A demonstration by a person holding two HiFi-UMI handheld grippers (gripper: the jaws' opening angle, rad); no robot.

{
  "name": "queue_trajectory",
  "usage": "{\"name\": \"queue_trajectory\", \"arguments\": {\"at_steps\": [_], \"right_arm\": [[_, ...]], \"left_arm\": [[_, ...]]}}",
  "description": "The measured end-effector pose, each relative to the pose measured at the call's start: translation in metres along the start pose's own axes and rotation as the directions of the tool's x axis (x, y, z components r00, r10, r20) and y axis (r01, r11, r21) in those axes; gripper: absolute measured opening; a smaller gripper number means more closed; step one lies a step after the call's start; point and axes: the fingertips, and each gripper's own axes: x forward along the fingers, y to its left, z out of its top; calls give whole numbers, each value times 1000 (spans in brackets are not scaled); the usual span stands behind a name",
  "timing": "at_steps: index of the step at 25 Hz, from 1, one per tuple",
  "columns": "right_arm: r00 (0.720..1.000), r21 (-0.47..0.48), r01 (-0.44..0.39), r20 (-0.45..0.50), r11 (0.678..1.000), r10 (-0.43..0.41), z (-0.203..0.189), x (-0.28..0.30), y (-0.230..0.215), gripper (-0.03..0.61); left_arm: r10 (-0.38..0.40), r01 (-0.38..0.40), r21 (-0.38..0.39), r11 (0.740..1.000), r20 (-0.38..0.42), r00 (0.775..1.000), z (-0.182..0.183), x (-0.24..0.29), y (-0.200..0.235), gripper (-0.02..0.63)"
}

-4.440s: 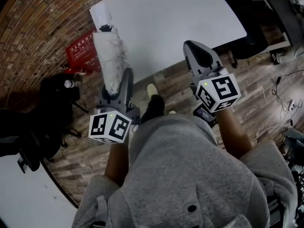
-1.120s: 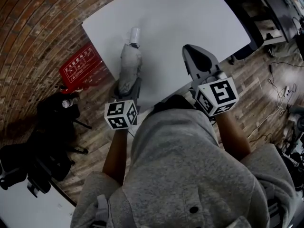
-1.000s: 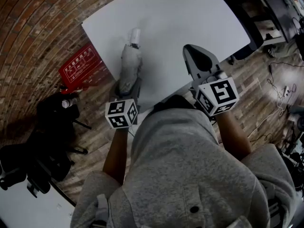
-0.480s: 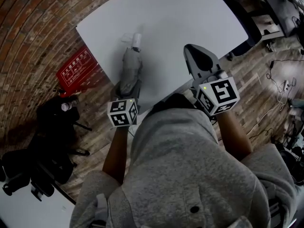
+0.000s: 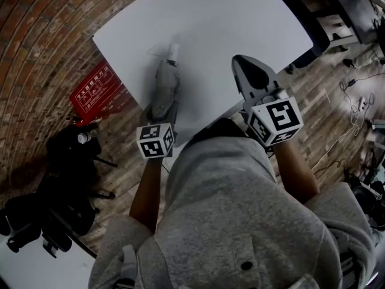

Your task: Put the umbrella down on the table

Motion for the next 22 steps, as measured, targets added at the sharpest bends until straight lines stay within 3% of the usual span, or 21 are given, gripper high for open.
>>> {"name": "queue_trajectory", "arguments": {"at_steps": [17,22], "right_arm": [[1000,-10,-21,-11,1000,21,7,18,14,31],[999,-11,-36,-18,999,36,6,25,19,31]], "left_arm": [[-14,13,-10,1000,-77,997,-17,11,11,244],[-8,13,43,999,-118,993,-20,13,10,247]]}}
